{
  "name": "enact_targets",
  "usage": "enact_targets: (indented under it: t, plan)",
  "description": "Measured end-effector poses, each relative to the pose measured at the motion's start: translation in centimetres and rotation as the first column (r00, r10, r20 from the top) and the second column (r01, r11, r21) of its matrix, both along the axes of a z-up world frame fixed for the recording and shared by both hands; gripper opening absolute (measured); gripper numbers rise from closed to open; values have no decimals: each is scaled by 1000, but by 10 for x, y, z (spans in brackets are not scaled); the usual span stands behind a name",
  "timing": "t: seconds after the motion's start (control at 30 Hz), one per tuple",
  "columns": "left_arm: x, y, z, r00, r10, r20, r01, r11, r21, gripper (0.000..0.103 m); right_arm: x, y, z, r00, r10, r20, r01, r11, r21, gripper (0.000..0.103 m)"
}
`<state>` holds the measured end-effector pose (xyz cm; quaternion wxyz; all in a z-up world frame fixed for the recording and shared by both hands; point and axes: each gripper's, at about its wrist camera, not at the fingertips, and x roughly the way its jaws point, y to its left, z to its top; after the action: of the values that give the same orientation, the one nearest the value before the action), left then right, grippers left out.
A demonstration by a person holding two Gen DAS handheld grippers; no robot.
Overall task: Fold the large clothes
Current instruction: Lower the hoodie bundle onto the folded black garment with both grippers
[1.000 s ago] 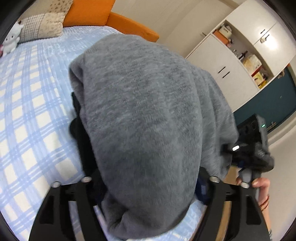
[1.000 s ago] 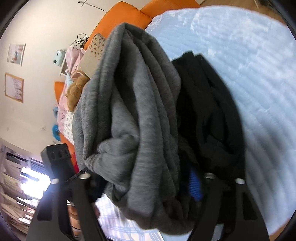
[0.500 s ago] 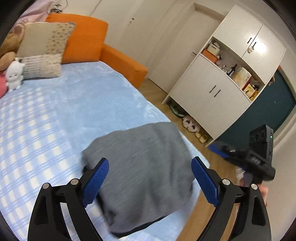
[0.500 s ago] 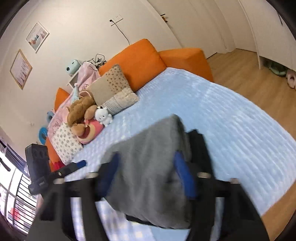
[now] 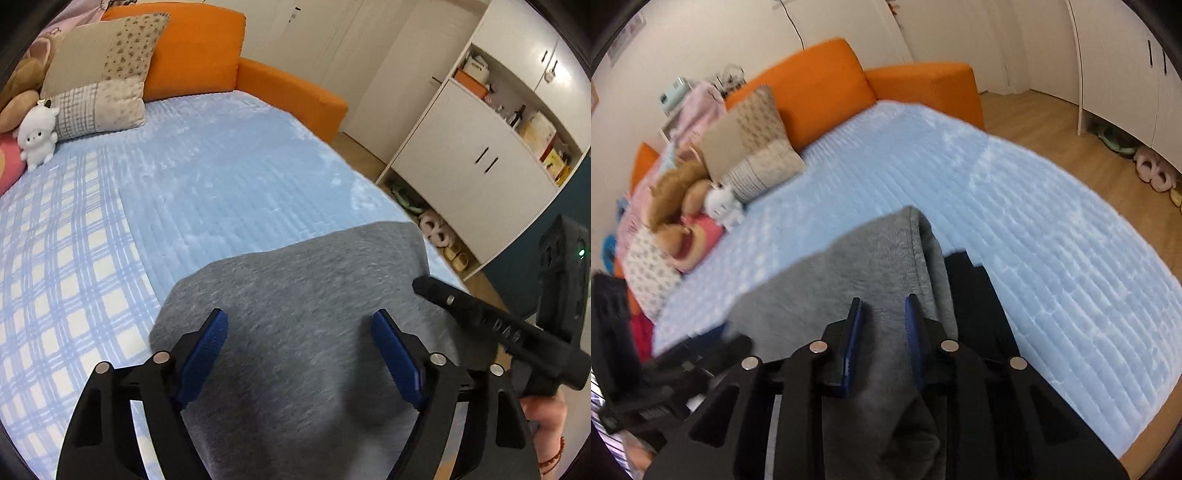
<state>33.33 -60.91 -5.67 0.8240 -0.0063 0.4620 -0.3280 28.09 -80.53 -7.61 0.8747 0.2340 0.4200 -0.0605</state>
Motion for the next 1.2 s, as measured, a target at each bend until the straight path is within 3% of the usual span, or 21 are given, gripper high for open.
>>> enact_targets:
  t: [0.1,0.2,0.3,0.37,0.53,0.63,0.7,0.8,0.9,0.93,1.07,1.2]
  plan:
    - [-2,-2,-18,999,-29,31,29,999,15,81,3,-1,-32,1000,4,-10,-4,1000,-20,23]
    - [-2,-6,-22,998,-36,44,36,999,10,81,2,-10,-45,1000,-16,-2,16,1000,4,22]
    - [-4,-11,-18,997,-42,61,39,998,46,81,3,-5,-44,1000,-21,-11,20,998,-52,23]
    - [-8,-8,-8,997,-43,62,41,998,40,82,2,1,-33,1000,-15,-17,13,995,-97,24]
    - [-37,31,29,997,-64,43,68,994,-86,87,-37,28,27,996,57,63,-43,978,-203,33]
    - [-64,51,41,992,-96,79,105,986,-128,90,-76,50,60,985,104,140,-66,965,-255,34]
    - [-79,52,41,987,-120,111,133,984,-115,91,-95,64,69,976,140,168,-92,959,-268,34]
    - [-85,44,27,985,-145,94,153,985,-83,91,-100,76,61,978,153,143,-103,947,-304,31]
    - [-78,43,3,991,-112,68,116,992,-48,90,-93,70,35,993,90,79,-59,942,-332,28]
    - [-72,45,-7,995,-96,40,98,994,-49,89,-93,67,27,995,69,65,-43,938,-343,24]
    - [-50,53,-53,992,-75,-106,63,992,-107,92,-91,57,-6,999,39,23,-29,944,-328,24]
    - [-50,51,-67,995,-58,-83,48,992,-118,98,-86,61,-19,999,36,14,-29,940,-340,25]
